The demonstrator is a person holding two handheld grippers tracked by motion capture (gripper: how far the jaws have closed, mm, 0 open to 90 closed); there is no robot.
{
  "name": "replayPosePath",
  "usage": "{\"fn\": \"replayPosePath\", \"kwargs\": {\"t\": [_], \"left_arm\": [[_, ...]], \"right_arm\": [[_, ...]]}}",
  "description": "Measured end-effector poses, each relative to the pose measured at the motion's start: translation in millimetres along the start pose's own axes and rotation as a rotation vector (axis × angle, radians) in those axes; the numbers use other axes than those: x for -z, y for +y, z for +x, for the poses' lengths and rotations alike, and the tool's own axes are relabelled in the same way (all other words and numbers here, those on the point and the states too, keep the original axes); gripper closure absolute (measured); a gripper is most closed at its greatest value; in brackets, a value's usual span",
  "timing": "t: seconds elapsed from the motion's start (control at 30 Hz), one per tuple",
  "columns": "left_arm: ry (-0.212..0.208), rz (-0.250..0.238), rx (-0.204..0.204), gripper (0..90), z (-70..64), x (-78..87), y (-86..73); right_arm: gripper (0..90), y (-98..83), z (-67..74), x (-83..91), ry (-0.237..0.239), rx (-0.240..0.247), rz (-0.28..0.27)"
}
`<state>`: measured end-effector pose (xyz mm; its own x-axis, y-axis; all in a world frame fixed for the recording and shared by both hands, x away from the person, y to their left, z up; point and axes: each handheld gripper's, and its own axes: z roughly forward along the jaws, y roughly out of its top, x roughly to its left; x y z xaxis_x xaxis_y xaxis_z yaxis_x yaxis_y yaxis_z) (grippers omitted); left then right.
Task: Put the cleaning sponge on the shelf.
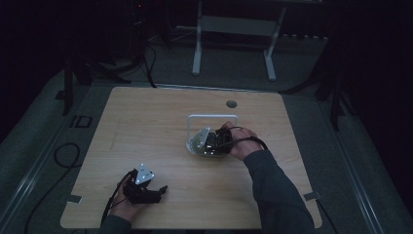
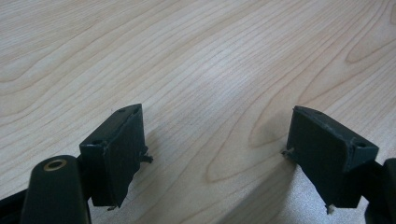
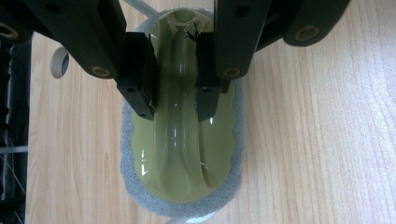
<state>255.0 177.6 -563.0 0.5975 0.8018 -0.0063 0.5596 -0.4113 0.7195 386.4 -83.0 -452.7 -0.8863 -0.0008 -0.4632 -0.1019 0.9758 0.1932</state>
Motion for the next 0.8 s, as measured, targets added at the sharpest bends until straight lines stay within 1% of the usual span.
{"fn": "replayPosePath", "kwargs": {"t": [0.27,0.4,0.47,0.6,0.63,0.8], "left_arm": [[0.0,0.001,0.0,19.6,0.0,0.0,0.0],[0.0,0.001,0.0,19.6,0.0,0.0,0.0],[0.0,0.0,0.0,19.7,0.0,0.0,0.0],[0.0,0.0,0.001,19.6,-0.1,0.0,0.0],[-0.001,-0.001,0.001,19.6,-0.1,-0.1,0.0],[-0.001,0.0,0.001,19.6,-0.1,0.0,0.0]], "right_arm": [[71.6,0.6,-0.1,-6.8,0.007,0.014,0.016],[71.6,0.8,-0.5,-7.7,0.005,0.007,0.013],[71.6,1.0,-1.0,-8.6,0.003,0.011,0.01],[71.5,2.8,-0.7,-13.8,0.0,0.023,0.027],[71.5,2.9,-0.3,-14.3,0.0,0.02,0.03],[71.5,3.1,-0.6,-17.8,-0.001,0.026,0.029]]}}
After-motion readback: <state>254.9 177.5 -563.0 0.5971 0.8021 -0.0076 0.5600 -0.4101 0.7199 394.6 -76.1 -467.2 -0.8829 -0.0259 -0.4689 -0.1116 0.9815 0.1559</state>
